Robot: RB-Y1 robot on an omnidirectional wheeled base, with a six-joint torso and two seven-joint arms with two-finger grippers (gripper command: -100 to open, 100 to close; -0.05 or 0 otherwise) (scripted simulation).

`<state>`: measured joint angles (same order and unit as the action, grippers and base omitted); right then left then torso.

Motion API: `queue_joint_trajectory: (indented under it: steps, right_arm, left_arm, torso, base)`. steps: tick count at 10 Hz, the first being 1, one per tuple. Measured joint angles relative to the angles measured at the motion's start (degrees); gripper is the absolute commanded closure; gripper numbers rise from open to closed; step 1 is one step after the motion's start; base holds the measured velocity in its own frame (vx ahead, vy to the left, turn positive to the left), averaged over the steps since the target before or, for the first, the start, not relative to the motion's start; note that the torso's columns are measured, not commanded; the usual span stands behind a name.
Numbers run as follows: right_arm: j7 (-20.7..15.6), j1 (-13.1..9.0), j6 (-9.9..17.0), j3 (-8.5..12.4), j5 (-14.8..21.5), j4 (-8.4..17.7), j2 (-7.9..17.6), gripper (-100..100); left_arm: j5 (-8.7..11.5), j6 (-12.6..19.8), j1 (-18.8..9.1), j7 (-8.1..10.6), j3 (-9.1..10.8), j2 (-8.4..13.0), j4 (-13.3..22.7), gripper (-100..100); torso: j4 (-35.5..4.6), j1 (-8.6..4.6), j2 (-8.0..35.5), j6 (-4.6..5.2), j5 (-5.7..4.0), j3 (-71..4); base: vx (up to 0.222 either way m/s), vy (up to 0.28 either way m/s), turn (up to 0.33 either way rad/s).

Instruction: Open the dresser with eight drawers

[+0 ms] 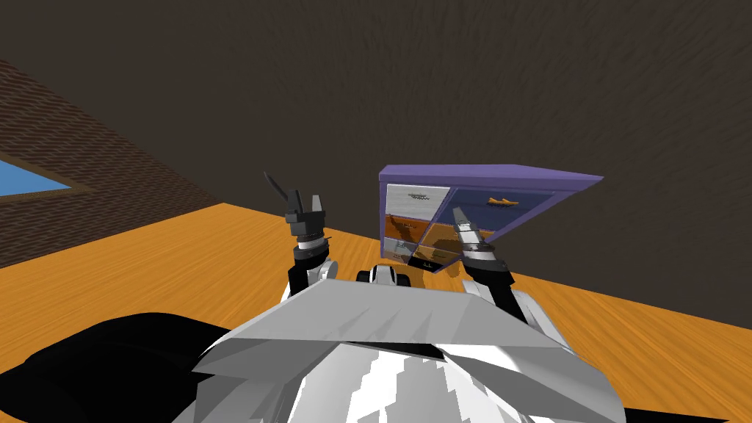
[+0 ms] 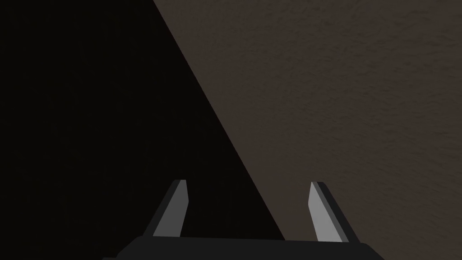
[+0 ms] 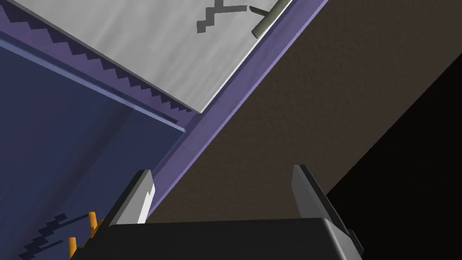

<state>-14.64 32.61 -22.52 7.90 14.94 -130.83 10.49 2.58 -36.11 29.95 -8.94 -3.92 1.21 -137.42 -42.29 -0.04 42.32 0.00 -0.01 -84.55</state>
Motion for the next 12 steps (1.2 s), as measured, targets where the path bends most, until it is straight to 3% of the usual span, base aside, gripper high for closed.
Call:
queue_joint_trajectory:
  steps: [12]
  right_arm:
    - [-16.8,2.8,1.9,10.2,16.4,-0.9,3.8,-100]
  left_arm:
    - [0.0,0.0,0.0,0.0,0.0,0.0,0.0,0]
  torso:
    - [0.0,0.06,0.0,0.0,0.02,0.0]
  base:
    - [0.055,0.09,-0.05]
